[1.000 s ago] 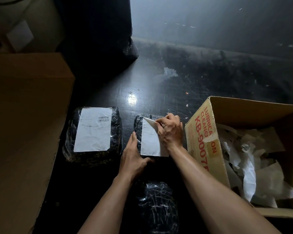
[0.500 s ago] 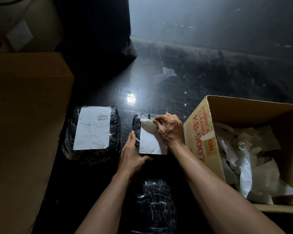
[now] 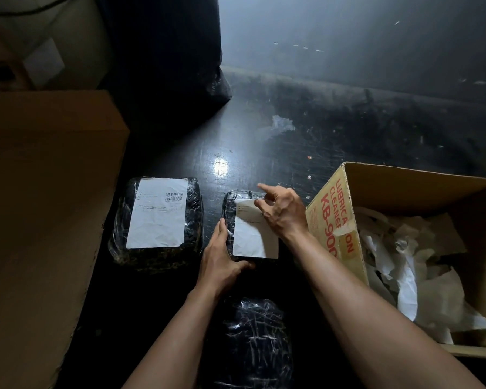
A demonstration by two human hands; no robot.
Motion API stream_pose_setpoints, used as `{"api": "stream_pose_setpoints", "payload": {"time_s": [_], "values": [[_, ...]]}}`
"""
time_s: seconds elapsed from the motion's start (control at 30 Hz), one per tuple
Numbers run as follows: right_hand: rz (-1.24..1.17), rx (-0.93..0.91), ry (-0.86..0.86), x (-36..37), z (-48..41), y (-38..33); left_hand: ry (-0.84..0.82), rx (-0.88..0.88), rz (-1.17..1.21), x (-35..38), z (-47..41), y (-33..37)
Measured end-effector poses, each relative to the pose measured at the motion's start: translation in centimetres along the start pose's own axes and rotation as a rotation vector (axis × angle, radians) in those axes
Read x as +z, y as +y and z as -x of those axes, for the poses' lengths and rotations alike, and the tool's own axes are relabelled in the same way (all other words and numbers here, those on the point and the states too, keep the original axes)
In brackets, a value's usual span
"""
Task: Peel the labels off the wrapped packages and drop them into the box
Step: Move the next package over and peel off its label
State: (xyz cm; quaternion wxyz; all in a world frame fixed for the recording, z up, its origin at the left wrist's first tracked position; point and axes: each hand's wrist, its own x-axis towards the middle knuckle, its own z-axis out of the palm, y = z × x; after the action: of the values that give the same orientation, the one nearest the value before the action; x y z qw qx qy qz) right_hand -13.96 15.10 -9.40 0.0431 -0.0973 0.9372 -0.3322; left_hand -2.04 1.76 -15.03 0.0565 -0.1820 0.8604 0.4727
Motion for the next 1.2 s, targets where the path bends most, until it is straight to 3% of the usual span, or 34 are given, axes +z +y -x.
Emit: {"api": "stream_pose_setpoints", "payload": {"time_s": [0.43,0.73,1.2], "values": [[-0.152,-0.05,0.036,-0.3,1.9,-0.5,-0.004,0.001,0.025,0.1,0.2,0.0],[-0.276,0.013,0.084,-1.0,3.9,-1.1,-0.013,0.007,0.004,-0.1,0.3,0.4],[-0.298,0.008,0.123,-1.2,6.1,-1.9,-0.007,0.022,0.002,-0.5,0.1,0.1]]}}
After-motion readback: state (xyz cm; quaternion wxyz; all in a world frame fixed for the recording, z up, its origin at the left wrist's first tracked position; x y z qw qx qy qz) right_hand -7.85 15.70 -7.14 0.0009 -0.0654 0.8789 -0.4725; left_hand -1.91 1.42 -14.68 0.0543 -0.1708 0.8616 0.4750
